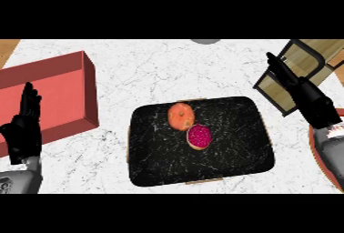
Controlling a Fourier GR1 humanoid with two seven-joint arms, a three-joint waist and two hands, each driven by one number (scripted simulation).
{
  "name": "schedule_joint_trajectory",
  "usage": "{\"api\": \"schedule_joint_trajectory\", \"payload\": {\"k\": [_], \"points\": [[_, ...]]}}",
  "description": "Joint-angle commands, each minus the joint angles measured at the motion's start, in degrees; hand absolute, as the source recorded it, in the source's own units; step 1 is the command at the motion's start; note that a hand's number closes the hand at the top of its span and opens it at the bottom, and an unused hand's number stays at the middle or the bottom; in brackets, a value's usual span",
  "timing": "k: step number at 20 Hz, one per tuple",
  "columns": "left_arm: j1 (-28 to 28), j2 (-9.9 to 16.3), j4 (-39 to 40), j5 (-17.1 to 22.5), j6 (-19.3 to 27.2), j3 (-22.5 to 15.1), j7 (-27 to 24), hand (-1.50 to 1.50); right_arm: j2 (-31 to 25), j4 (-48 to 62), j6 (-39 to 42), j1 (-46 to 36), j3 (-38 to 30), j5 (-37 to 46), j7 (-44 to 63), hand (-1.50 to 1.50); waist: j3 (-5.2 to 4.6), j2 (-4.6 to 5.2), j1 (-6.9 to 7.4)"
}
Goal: Pick the cupcake from the tray and place it in the tiered shelf
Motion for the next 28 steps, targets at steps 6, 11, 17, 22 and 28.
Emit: {"api": "schedule_joint_trajectory", "payload": {"k": [6, 11, 17, 22, 28], "points": [[-6.0, -2.55, -1.68, -0.39, -12.98, -12.21, 0.94, 0.0, 10.68, 6.07, 11.87, -11.85, -0.2, -14.98, 5.11, -1.5, 0.18, 0.39, 3.31], [-3.15, -4.28, -2.34, 1.39, -14.0, -13.15, 2.49, 0.0, 5.79, 9.88, -8.85, -6.25, 1.07, 8.15, -0.26, 1.5, -0.01, 0.39, 1.87], [-2.54, -5.65, -4.51, -0.07, -14.27, -15.11, 4.32, 0.0, 19.55, 18.68, -13.75, -0.01, -7.1, -1.43, -19.99, -1.5, 0.26, -0.07, 2.53], [-3.66, -6.26, -2.52, 0.01, -14.75, -13.44, 4.28, 0.0, 12.27, 18.51, 5.79, -2.87, -8.64, -8.43, -18.48, -1.5, 0.14, -0.37, 1.91], [-4.1, -6.22, -2.54, -0.19, -15.32, -12.81, 4.81, 0.0, 5.51, 12.25, 11.02, -8.57, -1.47, -1.74, -7.0, -1.5, 0.03, -0.65, 1.52]]}}
